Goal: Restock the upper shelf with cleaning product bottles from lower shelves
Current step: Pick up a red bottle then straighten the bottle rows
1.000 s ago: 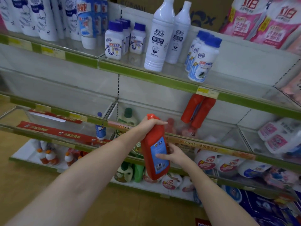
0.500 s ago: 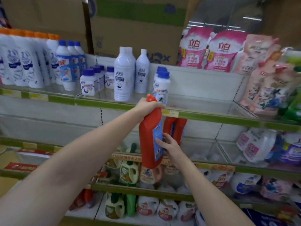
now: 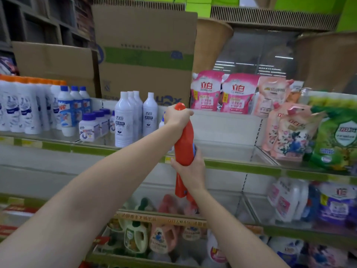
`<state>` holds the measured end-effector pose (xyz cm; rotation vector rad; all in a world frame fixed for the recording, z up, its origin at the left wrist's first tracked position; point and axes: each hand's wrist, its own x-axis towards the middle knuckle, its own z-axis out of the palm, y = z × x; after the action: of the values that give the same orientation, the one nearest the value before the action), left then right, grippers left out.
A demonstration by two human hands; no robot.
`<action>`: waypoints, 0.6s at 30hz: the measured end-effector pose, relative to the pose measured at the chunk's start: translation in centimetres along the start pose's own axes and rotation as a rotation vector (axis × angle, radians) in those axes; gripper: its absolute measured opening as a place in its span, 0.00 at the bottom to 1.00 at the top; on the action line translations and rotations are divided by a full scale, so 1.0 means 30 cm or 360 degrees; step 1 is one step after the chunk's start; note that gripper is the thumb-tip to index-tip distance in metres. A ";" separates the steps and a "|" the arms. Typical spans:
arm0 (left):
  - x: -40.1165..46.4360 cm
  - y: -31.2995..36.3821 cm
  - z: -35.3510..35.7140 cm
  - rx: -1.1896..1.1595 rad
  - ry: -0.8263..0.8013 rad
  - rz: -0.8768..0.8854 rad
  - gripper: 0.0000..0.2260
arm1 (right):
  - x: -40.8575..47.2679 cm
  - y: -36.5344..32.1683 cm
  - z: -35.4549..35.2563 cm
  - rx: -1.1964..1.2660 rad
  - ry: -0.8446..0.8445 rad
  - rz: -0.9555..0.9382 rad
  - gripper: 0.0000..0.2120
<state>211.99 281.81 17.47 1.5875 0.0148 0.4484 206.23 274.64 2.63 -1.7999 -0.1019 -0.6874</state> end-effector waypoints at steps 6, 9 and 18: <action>0.020 0.057 0.111 -0.0082 0.0108 0.0219 0.10 | 0.165 -0.051 -0.074 -0.0015 0.0127 0.0080 0.32; 0.081 0.063 0.136 0.0075 0.0050 0.0383 0.13 | 0.266 -0.042 -0.101 0.0058 0.0046 0.0197 0.29; 0.334 0.026 0.240 0.0451 -0.0092 0.0819 0.17 | 0.525 0.026 -0.100 0.0408 -0.0221 0.0398 0.28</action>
<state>223.12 277.68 20.95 1.8821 -0.3971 0.8271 218.33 267.46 10.36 -1.5777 -0.0536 -0.3534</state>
